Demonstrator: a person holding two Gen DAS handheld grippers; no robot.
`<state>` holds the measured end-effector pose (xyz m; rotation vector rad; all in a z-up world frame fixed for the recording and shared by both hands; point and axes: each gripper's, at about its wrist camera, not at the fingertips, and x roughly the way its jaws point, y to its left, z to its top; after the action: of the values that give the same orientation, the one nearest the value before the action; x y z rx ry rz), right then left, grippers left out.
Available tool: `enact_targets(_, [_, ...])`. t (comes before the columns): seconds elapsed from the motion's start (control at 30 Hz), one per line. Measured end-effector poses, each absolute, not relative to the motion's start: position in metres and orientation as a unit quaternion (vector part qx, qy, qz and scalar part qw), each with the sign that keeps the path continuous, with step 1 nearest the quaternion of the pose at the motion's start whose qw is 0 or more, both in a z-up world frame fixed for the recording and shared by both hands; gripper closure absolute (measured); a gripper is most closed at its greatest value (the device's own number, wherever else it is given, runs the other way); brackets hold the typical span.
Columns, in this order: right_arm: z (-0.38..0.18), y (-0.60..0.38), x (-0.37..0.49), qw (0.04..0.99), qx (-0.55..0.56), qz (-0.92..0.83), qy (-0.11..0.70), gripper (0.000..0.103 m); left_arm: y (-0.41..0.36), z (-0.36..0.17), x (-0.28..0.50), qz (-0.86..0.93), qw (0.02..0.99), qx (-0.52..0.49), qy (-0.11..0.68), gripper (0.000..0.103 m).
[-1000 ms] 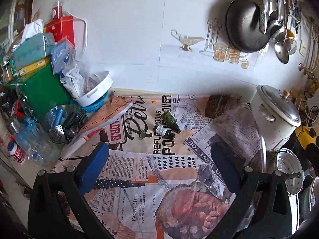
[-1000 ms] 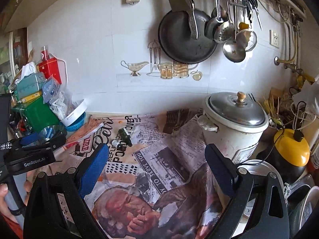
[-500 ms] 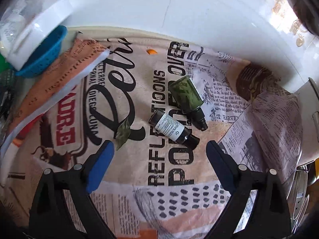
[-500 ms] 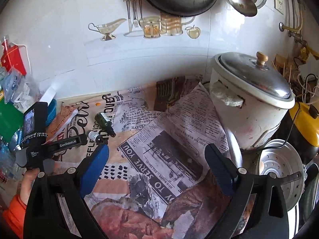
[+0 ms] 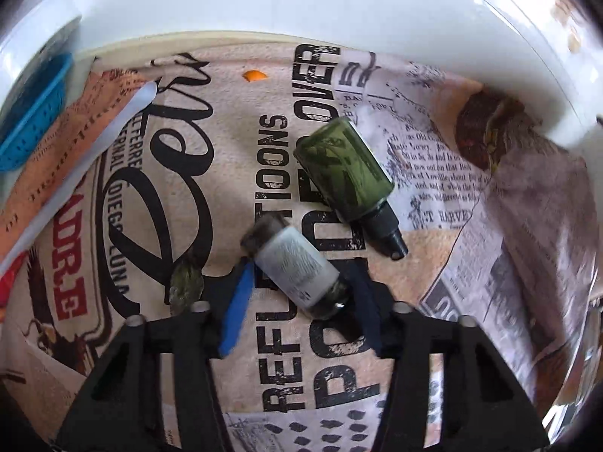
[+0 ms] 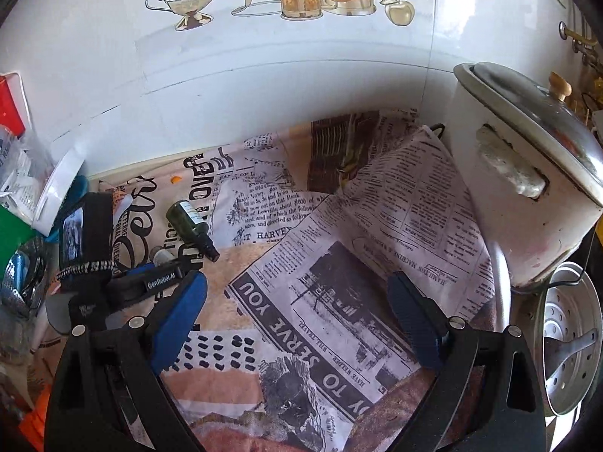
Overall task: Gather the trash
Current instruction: 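Grasp the small white-labelled bottle with the left tool while the right tool grasps the green bottle, then carry both bottles down toward the floor bucket with both tools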
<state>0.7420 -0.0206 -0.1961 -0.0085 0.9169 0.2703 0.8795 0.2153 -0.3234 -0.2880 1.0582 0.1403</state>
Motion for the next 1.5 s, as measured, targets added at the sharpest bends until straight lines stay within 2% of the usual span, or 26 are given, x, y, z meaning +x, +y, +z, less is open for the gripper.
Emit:
enact_targets(0.03, [-0.198, -0.017, 0.746, 0.887, -0.002, 0.135, 0.442, 0.009, 0.214, -0.323, 0.878, 0.068, 0.829, -0.141, 0.537, 0.065])
enact_targets(0.17, [-0.206, -0.006, 0.761, 0.875, 0.018, 0.163, 0.455, 0.013, 0.223, -0.321, 0.866, 0.054, 0.833, -0.126, 0.536, 0.076])
enact_targets(0.33, [-0.223, 0.017, 0.782, 0.858, 0.044, 0.198, 0.472, 0.016, 0.259, -0.304, 0.848, 0.072, 0.840, -0.132, 0.521, 0.076])
enact_targets(0.6, [-0.267, 0.097, 0.817, 0.834, 0.002, 0.248, 0.494, 0.021, 0.314, -0.263, 0.818, 0.096, 0.861, -0.152, 0.476, 0.076])
enact_targets(0.67, [-0.280, 0.116, 0.827, 0.825, -0.011, 0.257, 0.503, 0.025, 0.321, -0.257, 0.814, 0.098, 0.864, -0.151, 0.471, 0.076])
enact_targets(0.73, [-0.292, 0.130, 0.834, 0.818, -0.026, 0.256, 0.515, 0.034, 0.327, -0.253, 0.810, 0.099, 0.865, -0.151, 0.468, 0.076])
enact_targets(0.8, [-0.304, 0.143, 0.839, 0.808, -0.041, 0.257, 0.528, 0.039, 0.329, -0.250, 0.809, 0.099, 0.867, -0.153, 0.465, 0.076])
enact_targets(0.83, [-0.308, 0.145, 0.840, 0.807, -0.046, 0.255, 0.531, 0.042, 0.330, -0.249, 0.808, 0.094, 0.893, -0.115, 0.425, 0.076])
enact_targets(0.87, [-0.312, 0.148, 0.840, 0.804, -0.053, 0.253, 0.535, 0.044, 0.331, -0.248, 0.808, 0.094, 0.894, -0.115, 0.424, 0.076])
enact_targets(0.93, [-0.318, 0.150, 0.839, 0.800, -0.059, 0.252, 0.541, 0.054, 0.331, -0.246, 0.806, 0.093, 0.896, -0.113, 0.420, 0.076])
enact_targets(0.97, [-0.318, 0.149, 0.837, 0.801, -0.058, 0.252, 0.540, 0.055, 0.331, -0.244, 0.804, 0.091, 0.896, -0.113, 0.419, 0.076])
enact_targets(1.17, [-0.290, 0.113, 0.815, 0.824, -0.024, 0.247, 0.509, 0.058, 0.309, -0.228, 0.796, 0.076, 0.906, -0.103, 0.404, 0.076])
enact_targets(1.5, [-0.172, 0.005, 0.740, 0.875, 0.027, 0.260, 0.407, 0.058, 0.211, -0.156, 0.739, 0.044, 0.943, -0.082, 0.318, 0.076])
